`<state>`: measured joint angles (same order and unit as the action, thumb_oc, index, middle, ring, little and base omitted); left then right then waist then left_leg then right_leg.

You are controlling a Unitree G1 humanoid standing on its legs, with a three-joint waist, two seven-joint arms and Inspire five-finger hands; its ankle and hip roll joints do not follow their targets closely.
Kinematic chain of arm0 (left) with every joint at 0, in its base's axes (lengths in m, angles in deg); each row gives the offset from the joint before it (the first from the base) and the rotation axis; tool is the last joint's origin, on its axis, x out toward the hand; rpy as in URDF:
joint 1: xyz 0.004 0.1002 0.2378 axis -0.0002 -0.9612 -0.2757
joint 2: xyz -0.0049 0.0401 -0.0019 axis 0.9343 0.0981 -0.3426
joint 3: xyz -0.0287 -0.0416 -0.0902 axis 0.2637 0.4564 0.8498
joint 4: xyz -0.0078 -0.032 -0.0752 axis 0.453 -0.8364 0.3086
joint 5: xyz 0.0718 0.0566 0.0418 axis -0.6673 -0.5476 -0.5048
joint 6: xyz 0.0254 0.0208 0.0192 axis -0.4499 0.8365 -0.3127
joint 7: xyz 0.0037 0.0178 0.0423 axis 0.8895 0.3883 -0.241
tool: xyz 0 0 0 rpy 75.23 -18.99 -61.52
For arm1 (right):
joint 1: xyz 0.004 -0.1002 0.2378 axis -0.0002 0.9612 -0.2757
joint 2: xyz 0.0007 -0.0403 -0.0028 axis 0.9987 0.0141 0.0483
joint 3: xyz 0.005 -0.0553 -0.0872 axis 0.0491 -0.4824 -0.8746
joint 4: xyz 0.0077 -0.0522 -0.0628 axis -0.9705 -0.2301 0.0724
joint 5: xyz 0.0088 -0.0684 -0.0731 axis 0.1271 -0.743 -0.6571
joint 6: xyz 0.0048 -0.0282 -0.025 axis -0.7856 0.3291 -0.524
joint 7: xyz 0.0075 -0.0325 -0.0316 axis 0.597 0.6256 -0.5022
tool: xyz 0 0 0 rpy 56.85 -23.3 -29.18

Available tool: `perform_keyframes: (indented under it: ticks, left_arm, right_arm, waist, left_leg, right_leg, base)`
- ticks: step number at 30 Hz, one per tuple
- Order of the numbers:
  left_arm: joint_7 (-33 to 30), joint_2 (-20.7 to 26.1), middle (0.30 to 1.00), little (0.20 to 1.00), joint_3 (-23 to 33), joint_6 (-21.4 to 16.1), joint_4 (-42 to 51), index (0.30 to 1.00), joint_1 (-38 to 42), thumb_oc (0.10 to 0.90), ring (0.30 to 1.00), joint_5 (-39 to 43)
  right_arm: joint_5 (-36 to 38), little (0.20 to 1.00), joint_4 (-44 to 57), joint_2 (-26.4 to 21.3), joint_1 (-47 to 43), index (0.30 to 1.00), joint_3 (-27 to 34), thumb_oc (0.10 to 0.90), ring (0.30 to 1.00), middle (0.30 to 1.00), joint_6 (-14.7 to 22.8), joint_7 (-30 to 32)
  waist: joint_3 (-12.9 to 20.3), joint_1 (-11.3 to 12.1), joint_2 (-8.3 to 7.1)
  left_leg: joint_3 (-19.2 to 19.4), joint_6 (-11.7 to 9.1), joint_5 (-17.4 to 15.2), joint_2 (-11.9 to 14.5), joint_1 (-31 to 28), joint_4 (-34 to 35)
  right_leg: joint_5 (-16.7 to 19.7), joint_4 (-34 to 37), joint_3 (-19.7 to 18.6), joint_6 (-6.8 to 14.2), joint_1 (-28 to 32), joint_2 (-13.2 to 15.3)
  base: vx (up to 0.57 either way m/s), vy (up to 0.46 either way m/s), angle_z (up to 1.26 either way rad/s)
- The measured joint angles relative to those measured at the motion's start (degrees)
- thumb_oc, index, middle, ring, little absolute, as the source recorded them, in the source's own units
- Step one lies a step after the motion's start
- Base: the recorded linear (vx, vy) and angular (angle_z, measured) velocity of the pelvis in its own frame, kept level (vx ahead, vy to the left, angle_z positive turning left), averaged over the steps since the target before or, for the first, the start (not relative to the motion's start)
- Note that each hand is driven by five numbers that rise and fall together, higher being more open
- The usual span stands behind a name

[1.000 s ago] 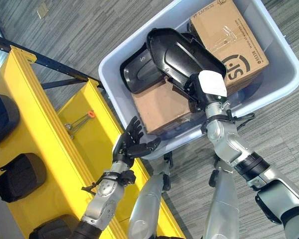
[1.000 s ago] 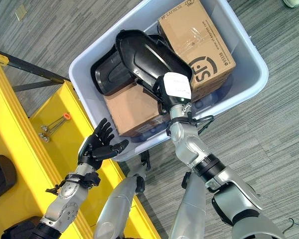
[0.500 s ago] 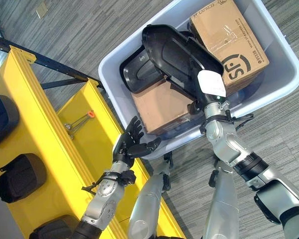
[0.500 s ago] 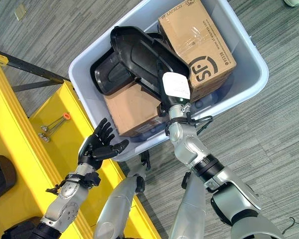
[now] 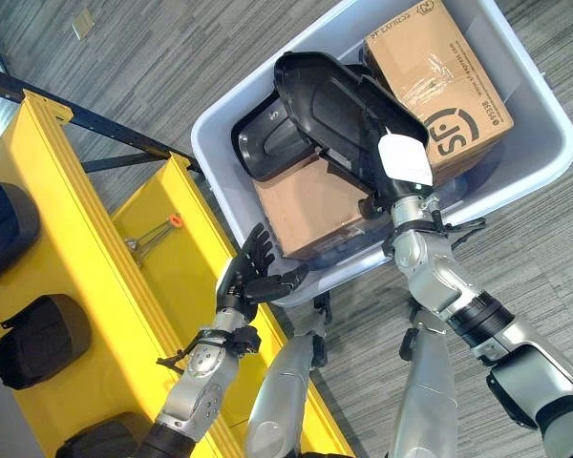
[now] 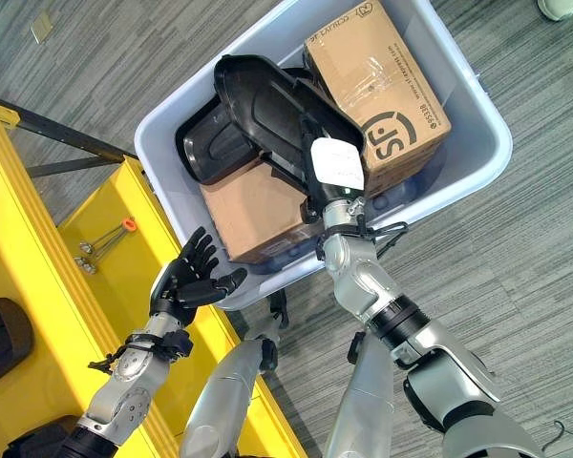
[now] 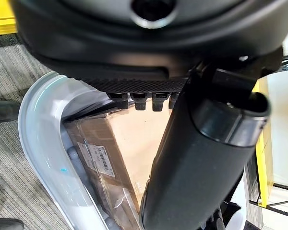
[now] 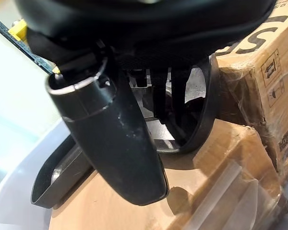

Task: Move parts from the plastic box to the shelf.

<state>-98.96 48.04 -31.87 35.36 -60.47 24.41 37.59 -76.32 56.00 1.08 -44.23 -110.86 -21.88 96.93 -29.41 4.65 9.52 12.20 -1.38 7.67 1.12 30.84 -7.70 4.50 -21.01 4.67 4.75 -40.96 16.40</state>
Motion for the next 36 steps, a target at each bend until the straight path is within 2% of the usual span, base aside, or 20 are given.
perform_keyframes:
  ticks: [7, 12, 36]
  left_arm:
    - [-0.1, 0.0, 1.0, 1.0, 0.0, 0.0, 0.0, 1.0, 0.1, 0.9, 1.0, 0.0]
    - [-1.2, 0.0, 1.0, 1.0, 0.1, 0.0, 0.0, 1.0, -0.1, 0.9, 1.0, 0.0]
    - [-1.0, 0.0, 1.0, 1.0, 0.1, 0.2, 0.0, 1.0, 0.0, 0.9, 1.0, 0.0]
  right_arm:
    - [0.0, 1.0, 0.5, 0.0, 0.0, 1.0, 0.2, 0.9, 1.0, 1.0, 1.5, 0.1]
    - [0.1, 1.0, 5.6, -0.1, -0.1, 1.0, 0.6, 0.9, 1.0, 1.0, 2.4, 0.1]
    - [-0.2, 1.0, 7.6, -0.3, -0.1, 1.0, 1.1, 0.9, 1.0, 1.0, 2.1, -4.5]
  waist:
    - [0.0, 0.0, 0.0]
    - [0.0, -0.3, 0.0]
    - [0.0, -1.2, 0.0]
  left_leg:
    - [0.1, 0.2, 0.1, 0.2, -0.2, -0.2]
    - [0.2, 0.1, 0.1, 0.8, -0.3, 0.0]
    - [0.2, 0.0, 0.2, 0.8, -2.4, 1.4]
  right_leg:
    - [0.9, 0.9, 0.1, 0.2, 0.7, -0.2]
    - [1.2, 2.1, 0.3, -0.3, 1.2, -0.9]
    - [1.6, 3.7, 0.6, 0.0, 3.5, -1.2]
  base:
    - [-0.04, -0.003, -0.01]
    - [-0.02, -0.002, -0.03]
    - [0.0, -0.005, 0.0]
